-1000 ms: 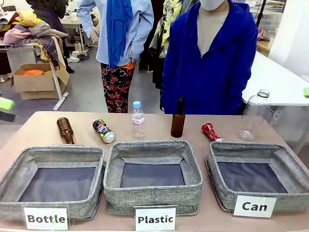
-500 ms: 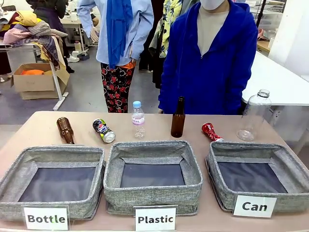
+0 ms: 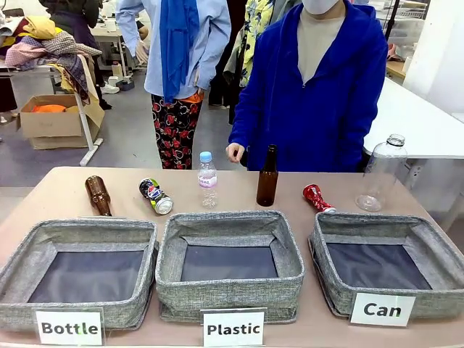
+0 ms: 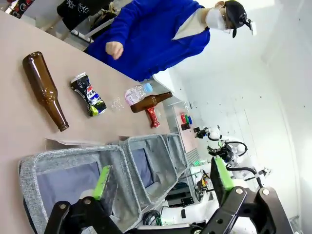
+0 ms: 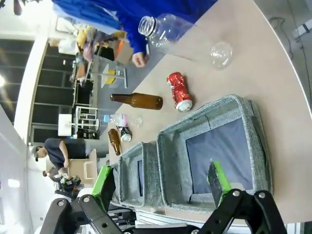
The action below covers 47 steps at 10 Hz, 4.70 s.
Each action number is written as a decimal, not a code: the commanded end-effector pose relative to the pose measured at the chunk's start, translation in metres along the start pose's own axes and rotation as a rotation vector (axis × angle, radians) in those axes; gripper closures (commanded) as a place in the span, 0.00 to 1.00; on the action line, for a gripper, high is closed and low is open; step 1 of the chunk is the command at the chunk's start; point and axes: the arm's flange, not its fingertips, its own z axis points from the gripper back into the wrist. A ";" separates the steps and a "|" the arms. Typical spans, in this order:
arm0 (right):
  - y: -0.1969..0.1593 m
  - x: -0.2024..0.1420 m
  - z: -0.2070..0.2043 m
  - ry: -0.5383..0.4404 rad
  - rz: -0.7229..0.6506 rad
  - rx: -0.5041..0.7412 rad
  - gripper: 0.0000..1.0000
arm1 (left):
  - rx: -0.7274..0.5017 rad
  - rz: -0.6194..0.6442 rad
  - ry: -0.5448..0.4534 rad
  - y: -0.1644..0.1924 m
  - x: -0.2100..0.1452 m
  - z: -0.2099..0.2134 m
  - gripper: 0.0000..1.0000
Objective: Sort the can waste into the basket.
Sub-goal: Pick up the can waste from the table and place it in the right Fabric basket.
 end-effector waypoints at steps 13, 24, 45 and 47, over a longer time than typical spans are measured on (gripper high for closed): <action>0.000 0.002 0.004 -0.008 0.027 0.023 0.00 | 0.893 -0.401 0.379 -0.117 0.050 -0.264 0.00; 0.000 0.002 0.004 -0.008 0.027 0.023 0.00 | 0.717 -0.335 0.569 -0.094 0.120 -0.222 0.00; 0.000 0.002 0.004 -0.008 0.027 0.023 0.00 | 0.847 -0.381 0.567 -0.100 0.055 -0.179 0.00; 0.000 0.002 0.004 -0.008 0.027 0.023 0.00 | 0.952 -0.421 0.620 -0.103 0.046 -0.250 0.00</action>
